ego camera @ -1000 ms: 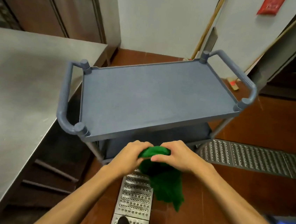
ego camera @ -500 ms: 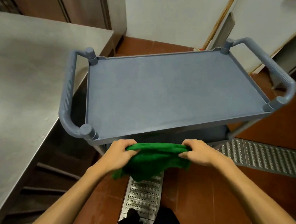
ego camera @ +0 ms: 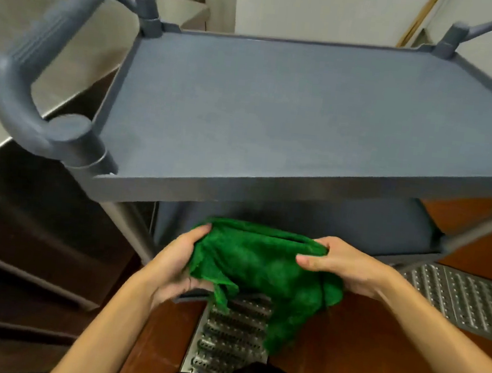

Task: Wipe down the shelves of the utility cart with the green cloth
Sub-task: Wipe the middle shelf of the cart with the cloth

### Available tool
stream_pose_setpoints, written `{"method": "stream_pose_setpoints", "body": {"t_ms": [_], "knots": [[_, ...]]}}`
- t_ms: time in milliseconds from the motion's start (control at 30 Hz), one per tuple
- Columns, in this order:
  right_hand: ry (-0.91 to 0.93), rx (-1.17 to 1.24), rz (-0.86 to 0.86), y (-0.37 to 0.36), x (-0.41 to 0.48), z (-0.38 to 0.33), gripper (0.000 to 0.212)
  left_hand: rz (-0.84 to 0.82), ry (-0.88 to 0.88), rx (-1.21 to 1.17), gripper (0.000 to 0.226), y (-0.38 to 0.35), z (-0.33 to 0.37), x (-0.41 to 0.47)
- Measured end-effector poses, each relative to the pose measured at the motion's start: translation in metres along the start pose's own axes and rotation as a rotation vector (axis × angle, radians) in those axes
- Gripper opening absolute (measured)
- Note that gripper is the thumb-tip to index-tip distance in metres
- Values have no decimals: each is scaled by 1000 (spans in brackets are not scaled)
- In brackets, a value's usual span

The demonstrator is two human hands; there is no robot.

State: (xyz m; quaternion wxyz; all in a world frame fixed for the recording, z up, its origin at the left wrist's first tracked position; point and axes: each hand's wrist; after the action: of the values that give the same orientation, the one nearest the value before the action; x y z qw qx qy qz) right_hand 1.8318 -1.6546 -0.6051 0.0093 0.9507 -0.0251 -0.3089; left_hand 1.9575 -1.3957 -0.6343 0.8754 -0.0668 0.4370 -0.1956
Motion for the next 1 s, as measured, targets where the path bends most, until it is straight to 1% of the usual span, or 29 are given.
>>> {"method": "stream_pose_setpoints", "body": {"t_ms": [67,133,167,200,233,300,333,367,400,433,500,533,567,633,667,767,833,900,933,967,1000], "knots": [[59,-122,-20,-2,22,18,50,-58,10,-146,56,3,-12,26],[118,-241,-22,-2,42,29,54,-120,-31,-246,57,4,-22,50],[138,-278,-27,0,51,32,51,-166,-59,-273,58,5,-26,62],[153,-302,-29,2,60,33,48,-215,-82,-293,59,5,-29,72],[170,-326,-7,7,69,36,49,-257,-107,-303,59,6,-31,83],[174,-388,110,22,88,38,69,-317,-174,-299,55,7,-30,102],[185,-405,140,30,98,37,71,-334,-218,-293,54,7,-29,111],[224,-399,137,35,108,34,58,-345,-267,-274,56,8,-26,119],[265,-366,136,40,117,30,43,-347,-313,-248,59,7,-22,127],[298,-316,137,43,126,25,33,-334,-358,-221,61,5,-17,133],[361,-217,165,41,139,16,13,-306,-454,-198,63,-3,-6,143],[414,-174,190,39,146,11,8,-289,-496,-201,64,-9,0,147],[476,-159,230,40,156,4,15,-265,-529,-212,63,-14,7,152],[561,-157,378,37,176,-9,31,-198,-570,-235,56,-24,19,159],[599,-165,469,36,184,-14,33,-161,-576,-236,51,-28,26,162],[696,-183,670,42,208,-32,27,-41,-601,-195,43,-37,48,172],[773,-273,761,51,222,-46,28,9,-635,-146,41,-42,68,179],[813,-402,802,59,234,-61,27,-1,-680,-105,37,-47,87,184],[810,-449,819,64,242,-68,21,-38,-722,-81,33,-50,96,187],[818,-493,853,70,251,-77,15,-66,-770,-41,29,-52,106,191],[857,-560,912,75,260,-87,15,-81,-805,3,26,-54,116,196]]}}
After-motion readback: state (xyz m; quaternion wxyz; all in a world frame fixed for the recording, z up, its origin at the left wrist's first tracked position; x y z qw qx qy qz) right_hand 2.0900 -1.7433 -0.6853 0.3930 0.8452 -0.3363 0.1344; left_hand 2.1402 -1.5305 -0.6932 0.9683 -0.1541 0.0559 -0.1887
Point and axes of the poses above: each hand's wrist, its own x-axis towards the middle knuckle, its own y-axis out of the back of the hand, z = x × y, and after that the axes turned 9 degrees about z, right-handed
